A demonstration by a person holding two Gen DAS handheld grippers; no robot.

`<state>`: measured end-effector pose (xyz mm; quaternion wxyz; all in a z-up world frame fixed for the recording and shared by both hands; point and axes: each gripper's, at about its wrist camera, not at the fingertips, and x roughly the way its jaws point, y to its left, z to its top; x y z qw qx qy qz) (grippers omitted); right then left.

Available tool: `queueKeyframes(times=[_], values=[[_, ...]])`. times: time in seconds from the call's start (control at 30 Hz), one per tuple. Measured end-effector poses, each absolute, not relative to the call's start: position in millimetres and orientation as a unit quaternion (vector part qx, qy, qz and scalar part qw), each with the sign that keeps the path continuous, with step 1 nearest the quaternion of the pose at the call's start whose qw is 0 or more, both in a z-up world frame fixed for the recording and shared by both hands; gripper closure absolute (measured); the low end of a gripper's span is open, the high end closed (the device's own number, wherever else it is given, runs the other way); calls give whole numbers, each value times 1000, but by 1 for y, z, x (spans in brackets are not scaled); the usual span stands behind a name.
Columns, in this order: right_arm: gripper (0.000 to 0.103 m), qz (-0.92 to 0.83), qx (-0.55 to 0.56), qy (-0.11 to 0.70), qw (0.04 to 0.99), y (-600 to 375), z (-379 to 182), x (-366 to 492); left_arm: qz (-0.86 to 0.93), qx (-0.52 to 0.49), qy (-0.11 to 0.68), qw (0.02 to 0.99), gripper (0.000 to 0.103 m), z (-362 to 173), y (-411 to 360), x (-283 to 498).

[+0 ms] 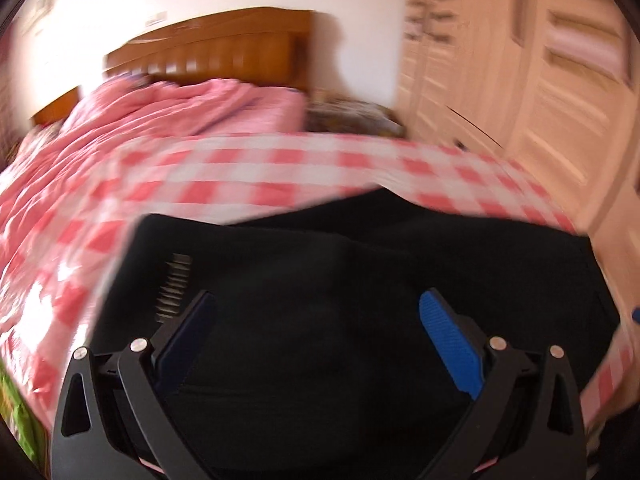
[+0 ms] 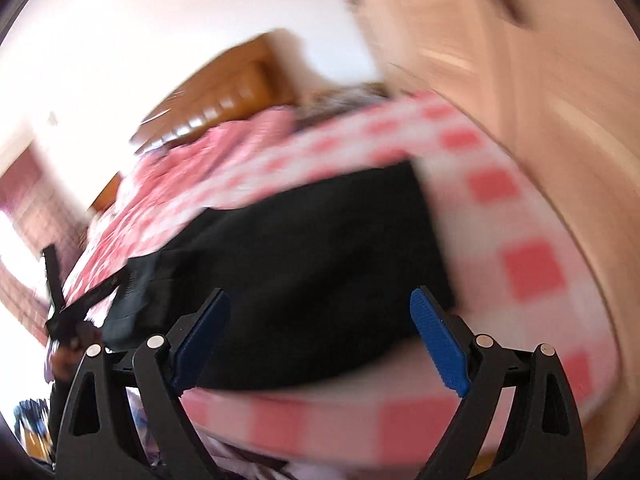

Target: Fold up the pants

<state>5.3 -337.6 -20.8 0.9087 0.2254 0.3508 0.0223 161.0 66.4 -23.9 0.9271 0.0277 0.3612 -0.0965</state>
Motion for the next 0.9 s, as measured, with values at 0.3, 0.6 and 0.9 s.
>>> queueKeyframes(times=[0.3, 0.6, 0.9], values=[[14, 31, 326, 414, 849, -369, -77, 25, -119, 198, 367, 901, 1, -79, -12, 143], [8, 28, 317, 413, 853, -361, -80, 53, -123, 194, 361, 904, 1, -89, -8, 142], [17, 42, 329, 401, 854, -361, -84, 50, -130, 187, 360, 905, 1, -89, -3, 138]])
